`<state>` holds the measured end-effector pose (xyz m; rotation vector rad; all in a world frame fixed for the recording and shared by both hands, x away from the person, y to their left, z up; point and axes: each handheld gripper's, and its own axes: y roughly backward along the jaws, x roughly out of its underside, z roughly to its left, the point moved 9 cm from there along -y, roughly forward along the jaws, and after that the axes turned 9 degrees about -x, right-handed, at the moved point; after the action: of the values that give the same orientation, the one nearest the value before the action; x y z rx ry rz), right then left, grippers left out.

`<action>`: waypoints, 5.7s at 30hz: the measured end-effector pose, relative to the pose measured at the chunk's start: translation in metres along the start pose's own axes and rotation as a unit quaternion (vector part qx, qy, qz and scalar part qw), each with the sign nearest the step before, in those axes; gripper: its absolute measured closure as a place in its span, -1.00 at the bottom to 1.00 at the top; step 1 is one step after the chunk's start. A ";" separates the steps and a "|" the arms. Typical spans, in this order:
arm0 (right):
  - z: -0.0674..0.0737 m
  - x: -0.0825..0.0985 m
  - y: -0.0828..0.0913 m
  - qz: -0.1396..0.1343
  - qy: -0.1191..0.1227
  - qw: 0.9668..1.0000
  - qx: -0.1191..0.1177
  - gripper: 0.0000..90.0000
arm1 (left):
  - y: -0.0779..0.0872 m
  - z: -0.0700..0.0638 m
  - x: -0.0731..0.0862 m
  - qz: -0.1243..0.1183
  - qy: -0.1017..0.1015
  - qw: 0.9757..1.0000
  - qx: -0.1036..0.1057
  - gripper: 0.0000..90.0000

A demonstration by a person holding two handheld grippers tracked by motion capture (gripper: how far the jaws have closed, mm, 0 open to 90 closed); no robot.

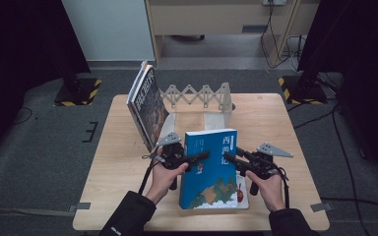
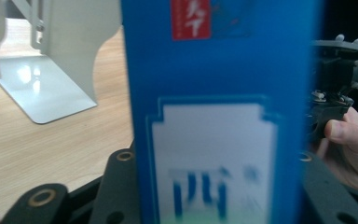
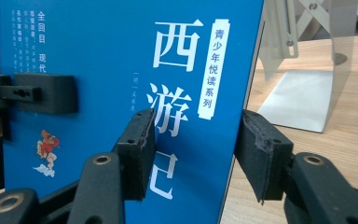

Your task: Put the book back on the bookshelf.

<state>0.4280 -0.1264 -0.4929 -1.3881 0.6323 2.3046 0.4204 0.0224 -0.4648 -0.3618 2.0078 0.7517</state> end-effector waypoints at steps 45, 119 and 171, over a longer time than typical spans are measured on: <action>-0.082 0.048 0.053 0.173 0.045 0.964 0.195 -0.37 | 0.063 0.010 -0.050 -0.008 -0.011 0.997 -0.070 0.36; -0.123 0.081 0.073 0.213 0.031 0.941 0.261 -0.92 | -0.026 0.135 -0.160 -0.063 0.012 0.955 -0.291 0.36; -0.123 0.081 0.072 0.213 0.030 0.940 0.265 -0.94 | 0.012 0.104 -0.073 -0.051 -0.056 0.946 -0.316 0.29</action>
<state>0.4431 -0.2473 -0.6029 -1.1383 1.5694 2.1407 0.5222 0.0950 -0.4375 -0.7659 1.5864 1.3134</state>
